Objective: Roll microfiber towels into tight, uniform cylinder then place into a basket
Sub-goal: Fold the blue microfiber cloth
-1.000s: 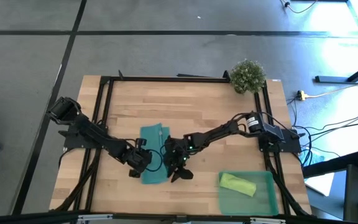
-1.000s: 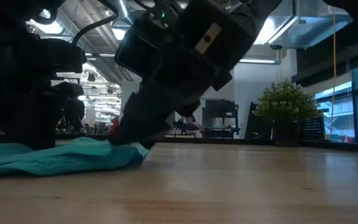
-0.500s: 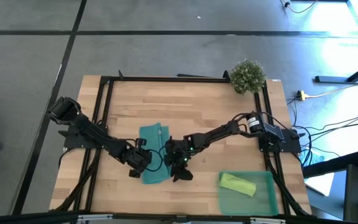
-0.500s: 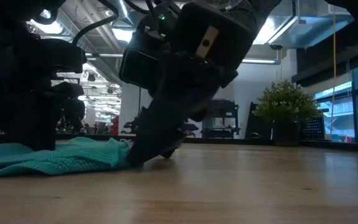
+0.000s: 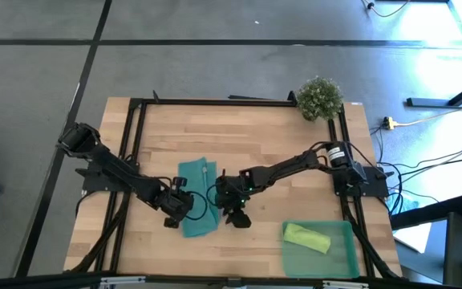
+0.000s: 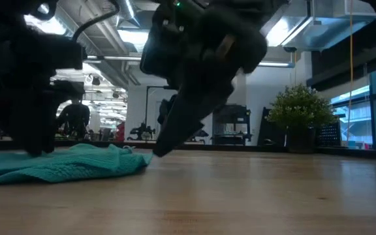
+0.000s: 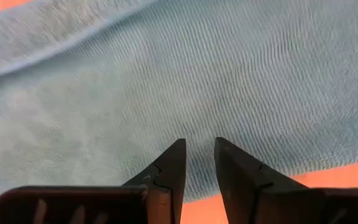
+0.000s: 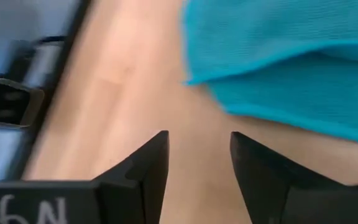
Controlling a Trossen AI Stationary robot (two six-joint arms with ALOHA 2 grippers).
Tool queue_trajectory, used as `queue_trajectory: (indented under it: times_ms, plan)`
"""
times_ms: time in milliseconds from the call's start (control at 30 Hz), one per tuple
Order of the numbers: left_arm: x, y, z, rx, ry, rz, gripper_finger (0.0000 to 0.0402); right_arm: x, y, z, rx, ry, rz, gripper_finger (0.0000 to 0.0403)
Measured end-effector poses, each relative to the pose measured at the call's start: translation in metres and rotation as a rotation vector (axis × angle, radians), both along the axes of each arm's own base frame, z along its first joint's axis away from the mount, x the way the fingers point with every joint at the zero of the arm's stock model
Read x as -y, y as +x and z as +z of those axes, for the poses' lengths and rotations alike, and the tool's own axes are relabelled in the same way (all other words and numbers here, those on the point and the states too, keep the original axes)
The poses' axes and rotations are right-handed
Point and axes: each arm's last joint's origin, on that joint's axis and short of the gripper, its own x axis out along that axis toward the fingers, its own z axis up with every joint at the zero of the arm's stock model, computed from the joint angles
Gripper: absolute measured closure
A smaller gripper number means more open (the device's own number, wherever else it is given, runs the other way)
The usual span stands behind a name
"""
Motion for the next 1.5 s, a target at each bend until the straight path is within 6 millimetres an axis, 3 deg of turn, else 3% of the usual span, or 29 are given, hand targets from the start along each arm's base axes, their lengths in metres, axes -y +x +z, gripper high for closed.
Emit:
queue_trajectory:
  times_ms: [167, 400, 633, 933, 1500]
  plan:
    - [-0.001, -0.002, 0.012, 0.052, -0.013, 0.003, 0.0321, 0.0, 0.002, 0.007, 0.09, -0.091, 0.012, 0.0231]
    - [0.008, -0.008, 0.024, 0.113, -0.053, -0.028, 0.0321, -0.009, 0.002, 0.004, 0.066, -0.065, -0.011, 0.0231]
    - [0.017, 0.0, 0.006, 0.092, -0.048, -0.029, 0.0321, -0.009, 0.006, -0.005, 0.055, -0.079, -0.095, 0.0231]
    - [0.021, 0.008, -0.018, 0.033, -0.031, -0.01, 0.0321, -0.012, 0.003, -0.003, 0.039, -0.089, -0.098, 0.0231]
    - [0.021, 0.007, -0.02, 0.019, -0.034, -0.009, 0.0321, -0.023, -0.005, -0.005, -0.055, -0.149, -0.21, 0.0231]
